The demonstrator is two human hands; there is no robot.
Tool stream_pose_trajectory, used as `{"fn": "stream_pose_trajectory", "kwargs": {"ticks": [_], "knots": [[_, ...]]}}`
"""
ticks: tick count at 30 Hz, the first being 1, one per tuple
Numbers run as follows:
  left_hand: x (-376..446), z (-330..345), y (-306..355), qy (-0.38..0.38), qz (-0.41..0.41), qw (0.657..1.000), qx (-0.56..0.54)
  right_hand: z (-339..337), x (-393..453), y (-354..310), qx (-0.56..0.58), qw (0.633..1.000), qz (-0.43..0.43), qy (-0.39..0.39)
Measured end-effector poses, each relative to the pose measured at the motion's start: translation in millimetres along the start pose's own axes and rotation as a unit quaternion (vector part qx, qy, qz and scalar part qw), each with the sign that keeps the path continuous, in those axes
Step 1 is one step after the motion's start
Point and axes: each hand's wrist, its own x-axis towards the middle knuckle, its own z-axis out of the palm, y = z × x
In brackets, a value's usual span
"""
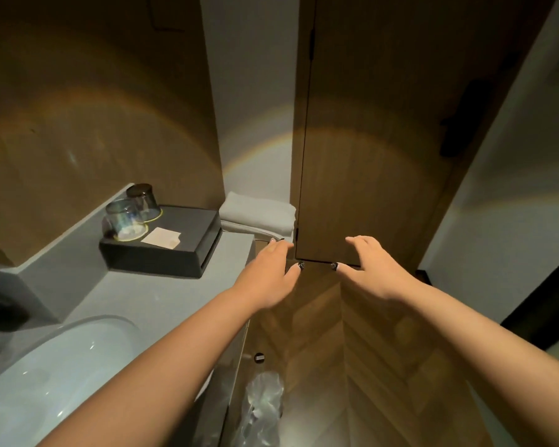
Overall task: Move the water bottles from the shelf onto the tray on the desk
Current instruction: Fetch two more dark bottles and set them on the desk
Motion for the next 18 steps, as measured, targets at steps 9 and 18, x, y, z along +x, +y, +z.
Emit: {"fn": "stream_pose_trajectory", "kwargs": {"ticks": [9, 18], "knots": [[139, 47, 24, -0.007, -0.032, 0.999, -0.010, -32, 121, 84, -0.009, 0.999, -0.024, -0.029], [254, 75, 53, 0.008, -0.083, 0.996, -0.038, -76, 243, 146, -0.023, 0.995, -0.073, -0.066]]}}
